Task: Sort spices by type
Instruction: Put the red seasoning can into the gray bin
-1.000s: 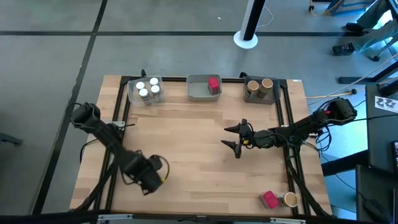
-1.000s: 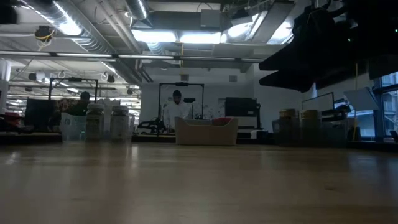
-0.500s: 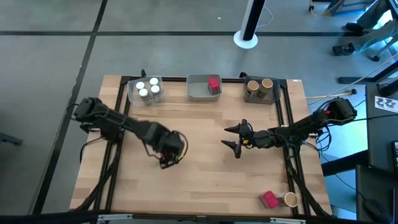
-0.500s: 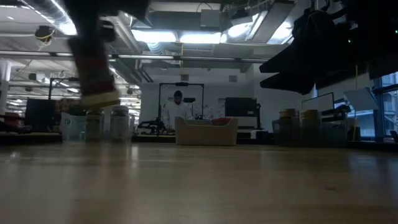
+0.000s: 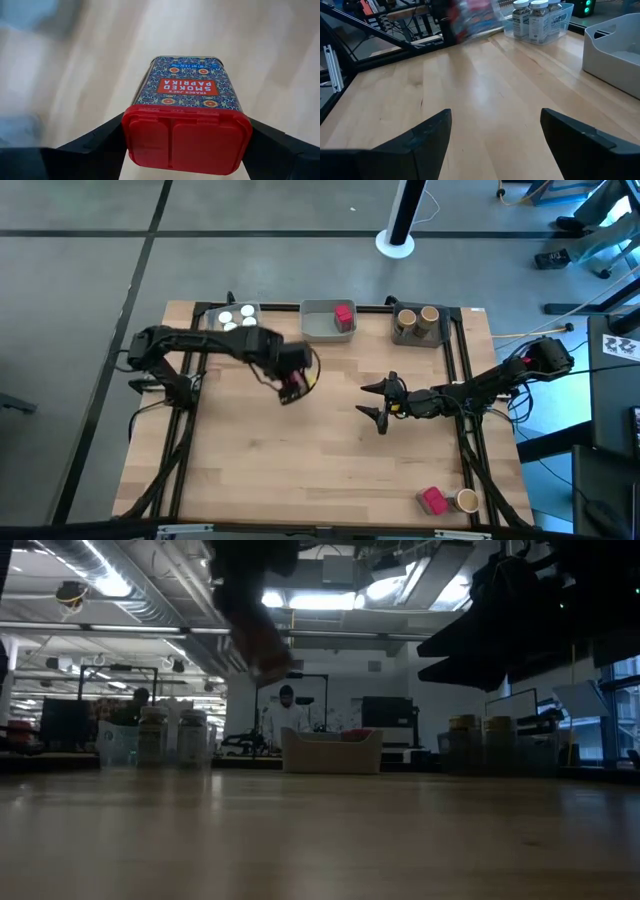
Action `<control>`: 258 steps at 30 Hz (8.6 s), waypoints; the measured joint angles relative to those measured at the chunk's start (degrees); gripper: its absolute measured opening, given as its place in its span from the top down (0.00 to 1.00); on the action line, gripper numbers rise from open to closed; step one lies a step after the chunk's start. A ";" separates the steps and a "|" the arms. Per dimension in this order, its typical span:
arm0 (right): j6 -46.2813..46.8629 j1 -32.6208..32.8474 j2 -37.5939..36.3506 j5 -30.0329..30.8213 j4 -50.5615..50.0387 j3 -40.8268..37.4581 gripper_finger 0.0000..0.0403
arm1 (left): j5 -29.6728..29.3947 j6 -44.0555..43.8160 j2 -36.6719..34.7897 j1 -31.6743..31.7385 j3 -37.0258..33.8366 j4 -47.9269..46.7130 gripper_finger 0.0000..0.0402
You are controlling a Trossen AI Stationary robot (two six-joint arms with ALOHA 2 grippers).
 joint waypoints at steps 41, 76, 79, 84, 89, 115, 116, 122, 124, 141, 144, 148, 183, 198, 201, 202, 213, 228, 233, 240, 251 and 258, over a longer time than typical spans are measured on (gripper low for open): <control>-0.61 -0.06 0.00 1.68 -2.14 -0.02 0.25 | -3.39 22.88 33.41 27.69 38.27 -0.17 0.25; -0.61 -0.04 0.00 1.59 -3.15 0.01 0.25 | -2.29 23.13 43.06 27.54 38.10 4.37 0.19; -0.61 -0.04 0.00 1.59 -3.21 0.01 0.25 | -2.32 22.67 42.92 27.52 38.10 3.92 0.16; -0.61 -0.04 0.00 1.61 -3.21 0.02 0.25 | -3.02 23.72 42.51 26.56 39.67 2.80 0.14; -0.61 -0.04 0.00 1.66 -3.43 0.02 0.25 | -4.26 24.16 42.29 25.51 44.12 -0.22 0.14; 5.49 0.02 0.00 0.99 -6.29 0.02 0.25 | -14.48 20.34 18.61 2.46 41.76 -6.57 0.14; 5.77 0.02 0.00 0.12 -6.31 0.02 0.25 | -15.59 19.83 17.79 1.06 40.60 -6.74 0.14; 8.93 0.02 0.00 -5.65 -6.03 0.02 0.25 | -20.43 16.37 9.53 -6.48 28.08 -5.93 0.14; 10.14 0.02 0.00 -7.19 -6.10 0.02 0.25 | -21.34 14.28 5.47 -8.37 21.64 -4.43 0.14; 7.61 -0.02 0.00 -7.94 -25.94 13.21 0.25 | -23.52 15.80 -27.20 -19.93 -28.70 37.42 0.14; 6.35 -0.02 0.00 -7.09 -33.32 18.49 0.25 | -23.42 17.98 -30.87 -20.78 -35.50 44.65 0.14; 2.26 -0.07 0.00 -5.03 -38.07 24.32 0.25 | -23.34 21.36 -34.93 -21.33 -43.19 56.51 0.14; 5.74 10.80 -0.02 5.65 -52.29 50.30 0.25 | -23.39 25.87 -44.09 -21.98 -56.96 68.36 0.14; 41.35 20.43 0.13 1.98 -75.94 56.85 0.25 | -23.39 26.77 -44.06 -21.98 -56.96 68.40 0.14; 48.25 21.69 1.30 1.20 -79.41 56.89 0.25 | -23.39 28.82 -44.09 -21.98 -56.96 68.51 0.14; 50.80 22.06 1.90 0.22 -80.85 56.87 0.25 | -23.39 29.29 -44.13 -21.96 -56.96 68.61 0.14; 72.61 22.71 10.18 -22.59 -96.99 56.83 0.25 | -23.39 34.61 -44.17 -21.85 -56.94 71.87 0.14; 83.85 31.62 18.44 -34.52 -100.52 56.83 0.25 | -23.39 34.82 -44.15 -21.85 -56.93 71.83 0.14; 88.13 35.14 19.91 -34.71 -100.45 56.83 0.25 | -23.39 34.58 -44.15 -21.85 -56.93 71.79 0.14; 91.03 38.13 22.43 -34.62 -100.28 56.83 0.25 | -23.39 34.62 -44.15 -21.85 -56.93 71.79 0.14; 88.79 38.34 25.48 -36.79 -99.51 56.85 0.25 | -23.39 34.87 -44.15 -21.85 -56.93 71.79 0.14; 88.08 38.21 26.14 -38.43 -101.27 56.94 0.25 | -23.39 34.87 -44.15 -21.85 -56.93 71.80 0.14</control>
